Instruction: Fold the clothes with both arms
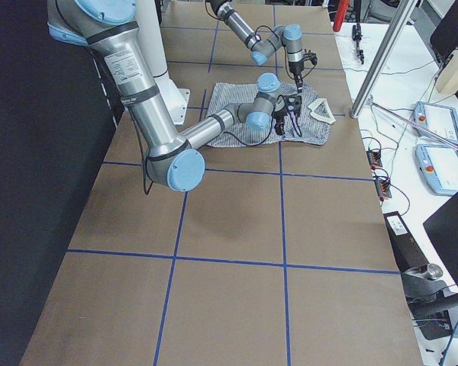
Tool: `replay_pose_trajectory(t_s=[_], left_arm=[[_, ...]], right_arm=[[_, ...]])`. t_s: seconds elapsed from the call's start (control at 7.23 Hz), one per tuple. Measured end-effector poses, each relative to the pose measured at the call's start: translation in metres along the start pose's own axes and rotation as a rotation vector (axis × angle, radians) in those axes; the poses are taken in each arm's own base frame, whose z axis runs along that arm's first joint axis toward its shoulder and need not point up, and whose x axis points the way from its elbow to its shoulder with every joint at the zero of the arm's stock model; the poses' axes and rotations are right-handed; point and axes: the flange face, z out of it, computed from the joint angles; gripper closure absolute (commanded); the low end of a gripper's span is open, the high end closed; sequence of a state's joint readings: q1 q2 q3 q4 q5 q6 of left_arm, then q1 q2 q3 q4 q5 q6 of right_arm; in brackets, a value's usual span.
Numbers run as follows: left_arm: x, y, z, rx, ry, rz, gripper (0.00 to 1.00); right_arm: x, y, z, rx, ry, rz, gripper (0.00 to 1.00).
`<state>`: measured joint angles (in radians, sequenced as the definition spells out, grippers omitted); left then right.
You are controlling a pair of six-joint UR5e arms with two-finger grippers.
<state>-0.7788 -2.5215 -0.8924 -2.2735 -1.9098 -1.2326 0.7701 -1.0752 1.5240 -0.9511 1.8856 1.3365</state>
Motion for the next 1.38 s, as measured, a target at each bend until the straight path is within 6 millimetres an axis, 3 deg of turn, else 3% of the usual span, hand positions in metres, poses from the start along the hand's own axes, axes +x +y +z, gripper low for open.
replay_pose_trajectory(t_s=[0.28,0.42,0.55,0.83,0.97,1.11,1.38], left_arm=[[0.004,0.005,-0.007,0.023,0.021,-0.011,0.23],[0.001,0.017,-0.028,0.034,0.065,-0.016,0.23],[-0.009,0.043,-0.053,0.033,0.12,-0.011,0.23],[-0.035,0.102,-0.106,0.018,0.217,0.007,0.23],[-0.044,0.117,-0.117,0.01,0.234,0.012,0.23],[-0.049,0.124,-0.119,0.005,0.234,0.014,0.23],[-0.053,0.126,-0.117,0.001,0.229,0.014,0.23]], right_arm=[[-0.001,0.002,-0.001,-0.003,-0.002,0.004,0.0],[-0.006,0.006,-0.009,-0.007,-0.016,0.039,0.02],[-0.002,0.025,-0.022,-0.025,-0.027,0.095,0.03],[0.037,0.102,-0.069,-0.084,0.051,0.183,0.04],[0.051,0.139,-0.089,-0.089,0.102,0.233,0.05],[0.054,0.173,-0.093,-0.085,0.134,0.294,0.08],[0.049,0.241,-0.078,-0.053,0.187,0.379,0.09]])
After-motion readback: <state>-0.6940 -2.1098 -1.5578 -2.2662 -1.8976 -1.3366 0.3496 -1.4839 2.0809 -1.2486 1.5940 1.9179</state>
